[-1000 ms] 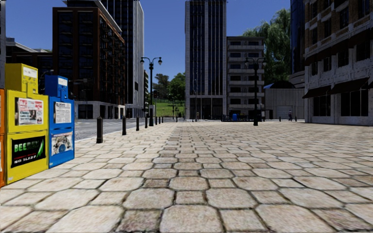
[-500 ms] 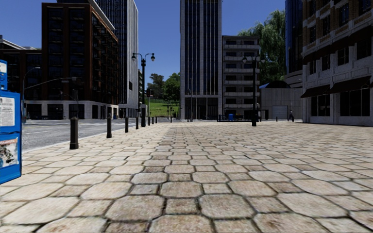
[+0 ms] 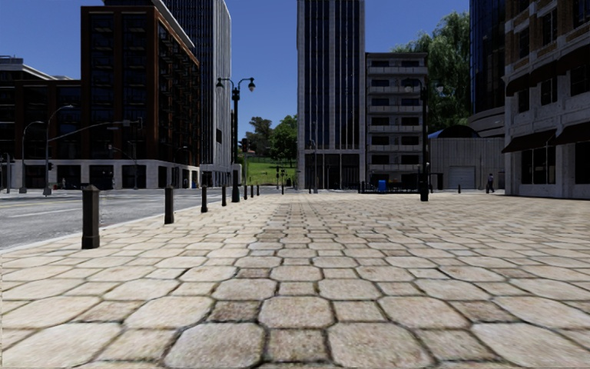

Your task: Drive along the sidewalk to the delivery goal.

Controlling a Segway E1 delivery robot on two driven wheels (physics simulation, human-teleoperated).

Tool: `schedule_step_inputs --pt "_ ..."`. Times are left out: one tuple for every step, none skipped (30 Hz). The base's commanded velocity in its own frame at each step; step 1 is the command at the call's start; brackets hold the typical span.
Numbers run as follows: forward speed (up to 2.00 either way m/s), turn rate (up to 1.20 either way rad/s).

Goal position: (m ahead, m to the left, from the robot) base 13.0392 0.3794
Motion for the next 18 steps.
schedule_step_inputs --pt "1.93 0.00" --pt "1.93 0.00" --pt "1.93 0.00" --pt "1.93 0.00" --pt "1.93 0.00" --pt "1.94 0.00" --pt "1.94 0.00" --pt "1.94 0.00" --pt "1.94 0.00" --pt "1.94 0.00" --pt "1.94 0.00" --pt "1.94 0.00" --pt "1.94 0.00" --pt "1.94 0.00" --pt "1.94 0.00" --pt "1.94 0.00" --pt "1.94 0.00" --pt "1.94 0.00"
